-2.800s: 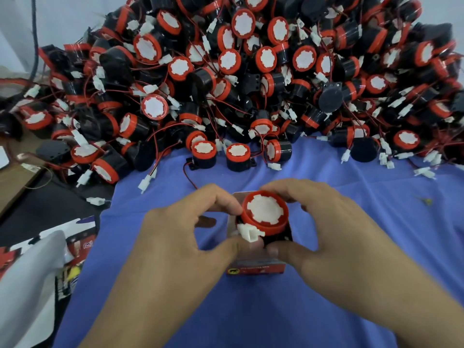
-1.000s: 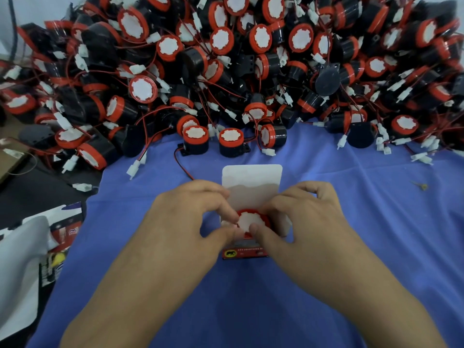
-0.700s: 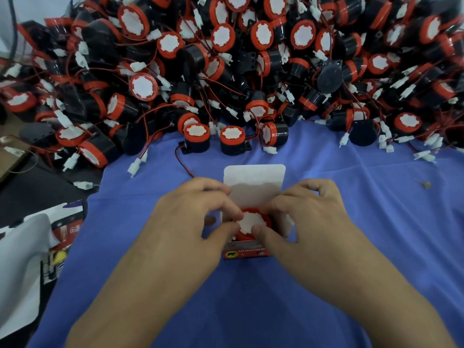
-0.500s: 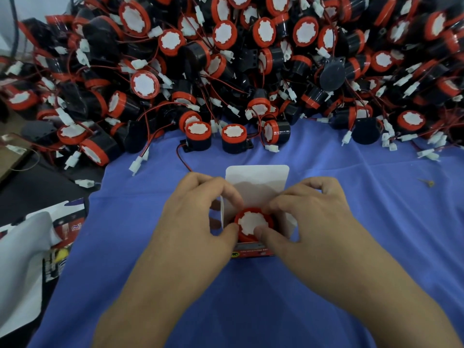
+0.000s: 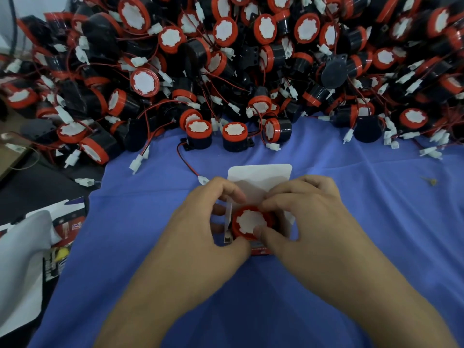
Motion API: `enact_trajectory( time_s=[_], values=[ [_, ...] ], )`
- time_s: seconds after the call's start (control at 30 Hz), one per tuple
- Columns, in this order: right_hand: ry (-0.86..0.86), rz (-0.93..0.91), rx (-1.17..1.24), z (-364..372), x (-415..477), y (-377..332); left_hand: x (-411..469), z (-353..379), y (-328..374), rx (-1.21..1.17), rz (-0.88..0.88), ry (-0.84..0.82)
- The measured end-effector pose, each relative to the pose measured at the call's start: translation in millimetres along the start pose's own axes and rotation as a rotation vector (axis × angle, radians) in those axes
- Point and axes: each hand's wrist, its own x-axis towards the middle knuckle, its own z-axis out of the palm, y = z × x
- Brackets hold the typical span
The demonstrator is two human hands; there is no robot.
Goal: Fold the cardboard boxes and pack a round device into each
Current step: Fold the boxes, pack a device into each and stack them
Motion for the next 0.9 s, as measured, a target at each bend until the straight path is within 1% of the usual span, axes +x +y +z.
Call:
enact_trajectory(
  time_s=[0.07,0.13,0.17,0.2,0.27,0.33,0.4,0.47,0.53,0.63,0.7,0.8,0.9],
  values=[
    [0.070,0.005,0.117,1,-2,-1,0,1,0,0.011,0.066,-0.037],
    [0.163,0.084,0.357,0,-5,2,0,-6,-2,-0.104,0.048,-0.066],
    [0.182,0.140,0.465,-1,-5,7,-1,-10,-3,-0.150,0.028,-0.066],
    [0.192,0.173,0.532,-2,-6,11,0,-13,-4,-0.190,0.014,-0.063],
    [0.213,0.179,0.578,-4,-6,16,0,-15,-6,-0.247,0.015,-0.068],
    [0.220,0.194,0.696,-4,-6,20,2,-14,-7,-0.210,0.013,-0.060],
    [0.205,0.209,0.882,0,-7,26,4,-12,-10,-0.139,0.018,-0.032],
    [0.202,0.245,1.015,4,-7,34,5,-11,-13,-0.140,0.020,-0.004],
    [0.151,0.257,1.020,8,-7,37,6,-8,-15,-0.139,0.013,0.023],
    [0.059,0.229,0.968,10,-3,39,12,-7,-18,-0.112,-0.032,0.068],
    [0.024,0.197,0.931,8,1,38,16,-9,-19,-0.079,-0.035,0.043],
    [-0.008,0.149,0.908,9,6,37,19,-13,-20,-0.014,0.052,-0.042],
    [0.021,0.130,0.830,18,9,36,22,-12,-23,-0.004,0.119,-0.054]
  ],
)
